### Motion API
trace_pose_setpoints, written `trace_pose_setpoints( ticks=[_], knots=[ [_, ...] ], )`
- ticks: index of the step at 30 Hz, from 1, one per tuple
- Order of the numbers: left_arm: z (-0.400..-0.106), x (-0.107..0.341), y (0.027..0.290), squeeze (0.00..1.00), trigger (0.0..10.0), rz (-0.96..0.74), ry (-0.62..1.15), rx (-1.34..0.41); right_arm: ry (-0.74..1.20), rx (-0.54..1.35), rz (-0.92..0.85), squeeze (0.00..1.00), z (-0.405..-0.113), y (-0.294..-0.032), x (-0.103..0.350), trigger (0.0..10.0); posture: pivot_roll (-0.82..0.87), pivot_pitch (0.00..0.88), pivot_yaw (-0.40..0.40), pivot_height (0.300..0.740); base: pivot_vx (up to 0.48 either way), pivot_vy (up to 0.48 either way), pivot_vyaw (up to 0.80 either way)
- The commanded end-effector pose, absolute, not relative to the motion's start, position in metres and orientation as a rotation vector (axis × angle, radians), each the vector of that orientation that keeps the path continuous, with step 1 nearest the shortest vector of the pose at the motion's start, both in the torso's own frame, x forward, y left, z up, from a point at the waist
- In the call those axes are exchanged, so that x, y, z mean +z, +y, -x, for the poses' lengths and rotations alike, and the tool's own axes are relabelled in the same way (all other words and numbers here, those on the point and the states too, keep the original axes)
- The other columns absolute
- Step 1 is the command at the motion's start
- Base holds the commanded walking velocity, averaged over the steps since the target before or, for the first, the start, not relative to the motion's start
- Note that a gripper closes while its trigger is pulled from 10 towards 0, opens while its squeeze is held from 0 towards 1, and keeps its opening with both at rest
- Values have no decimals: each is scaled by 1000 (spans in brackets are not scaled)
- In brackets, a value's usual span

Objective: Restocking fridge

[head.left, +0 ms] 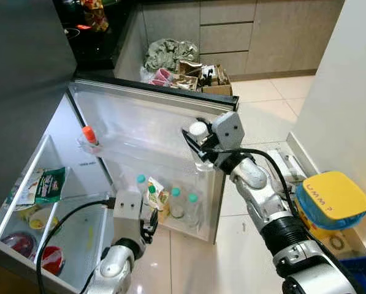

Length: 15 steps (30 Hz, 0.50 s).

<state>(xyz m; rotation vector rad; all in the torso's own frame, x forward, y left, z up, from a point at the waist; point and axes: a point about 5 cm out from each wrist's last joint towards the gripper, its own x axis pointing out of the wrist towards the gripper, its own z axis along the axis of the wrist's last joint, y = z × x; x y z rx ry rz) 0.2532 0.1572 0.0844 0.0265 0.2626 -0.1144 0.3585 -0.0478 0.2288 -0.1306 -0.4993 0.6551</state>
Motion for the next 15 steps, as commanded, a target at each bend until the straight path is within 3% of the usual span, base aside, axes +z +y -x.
trace_pose_setpoints(
  ticks=[1, 9, 15],
  knots=[
    [-252, 78, 160, 0, 10000, -51, 293, -105, -585, 667, 99, 0, -352, -45, 241, 10000, 3, 117, 87, 740, 0, 0, 0],
    [-259, 75, 158, 0, 10000, -46, 296, -94, -652, 692, -3, 0, -337, -35, 256, 10000, -36, 90, 94, 740, 0, 0, 0],
    [-262, 73, 159, 0, 10000, -51, 299, -60, -663, 730, -64, 0, -324, -24, 258, 10000, -43, 76, 89, 740, 406, 0, 0]
  ],
)
